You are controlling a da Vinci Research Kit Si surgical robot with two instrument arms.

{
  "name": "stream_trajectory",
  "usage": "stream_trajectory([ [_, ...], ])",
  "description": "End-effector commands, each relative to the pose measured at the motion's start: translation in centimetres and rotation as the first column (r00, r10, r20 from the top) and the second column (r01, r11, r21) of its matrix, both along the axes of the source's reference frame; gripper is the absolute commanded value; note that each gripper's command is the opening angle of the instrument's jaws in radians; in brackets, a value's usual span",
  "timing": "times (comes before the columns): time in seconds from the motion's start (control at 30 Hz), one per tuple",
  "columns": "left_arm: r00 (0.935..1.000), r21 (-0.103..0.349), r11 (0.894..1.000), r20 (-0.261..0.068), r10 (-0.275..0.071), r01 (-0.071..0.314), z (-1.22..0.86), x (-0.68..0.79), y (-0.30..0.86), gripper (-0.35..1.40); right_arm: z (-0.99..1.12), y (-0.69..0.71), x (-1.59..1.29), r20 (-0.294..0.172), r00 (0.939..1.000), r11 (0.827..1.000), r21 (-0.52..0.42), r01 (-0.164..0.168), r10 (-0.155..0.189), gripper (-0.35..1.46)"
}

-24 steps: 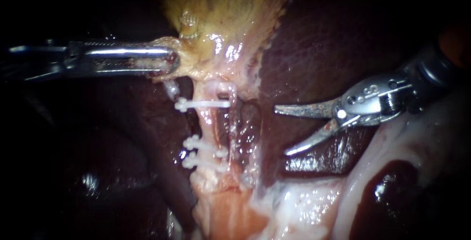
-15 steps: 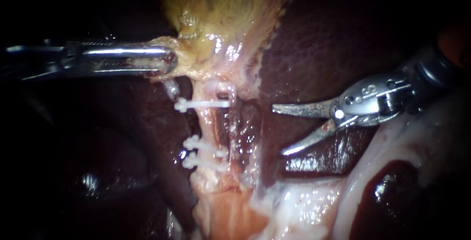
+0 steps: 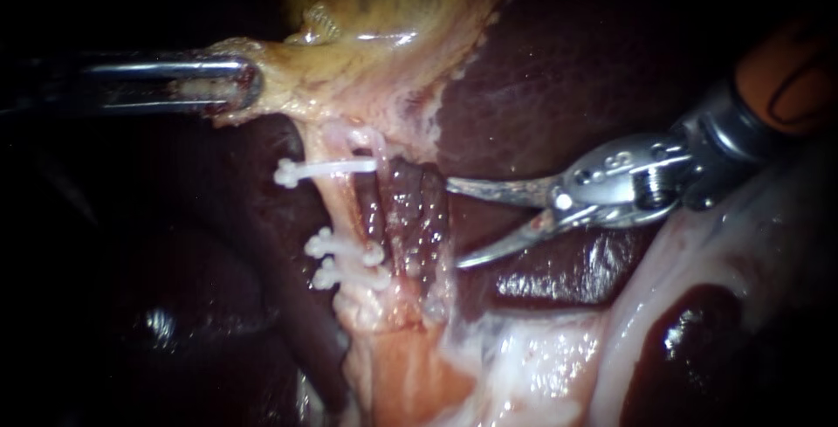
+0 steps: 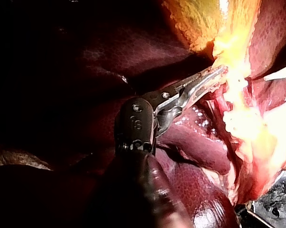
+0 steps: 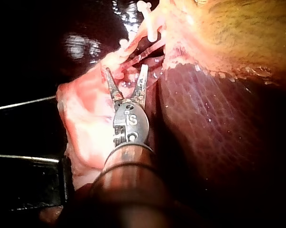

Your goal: Go to the cutting position left tube

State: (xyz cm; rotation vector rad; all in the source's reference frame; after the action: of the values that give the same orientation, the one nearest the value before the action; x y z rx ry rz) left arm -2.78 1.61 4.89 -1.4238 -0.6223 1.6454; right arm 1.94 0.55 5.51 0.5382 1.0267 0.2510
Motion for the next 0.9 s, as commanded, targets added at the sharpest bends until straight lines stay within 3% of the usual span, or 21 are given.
stream_trajectory([
  [0.03,1.0,-0.001,1.0,0.001,0.0,0.0,0.0,0.0,0.0,-0.35,0.0,-0.01,0.05,0.002,1.0,1.0,0.019,0.008,-0.008,1.45],
  [0.43,1.0,-0.002,1.0,0.0,-0.001,0.001,0.01,-0.01,-0.01,-0.35,0.2,-0.11,0.56,0.032,0.9991,0.99,0.137,0.023,-0.027,1.43],
  [0.63,1.0,-0.002,1.0,0.0,-0.001,0.001,0.01,-0.01,-0.02,-0.35,0.4,-0.2,0.58,0.051,0.9967,0.985,0.163,0.054,-0.063,1.43],
  [0.9,1.0,-0.002,1.0,0.0,-0.001,0.001,0.02,-0.01,-0.02,-0.35,0.58,-0.15,0.59,0.058,0.9965,0.984,0.172,0.05,-0.061,1.43],
])
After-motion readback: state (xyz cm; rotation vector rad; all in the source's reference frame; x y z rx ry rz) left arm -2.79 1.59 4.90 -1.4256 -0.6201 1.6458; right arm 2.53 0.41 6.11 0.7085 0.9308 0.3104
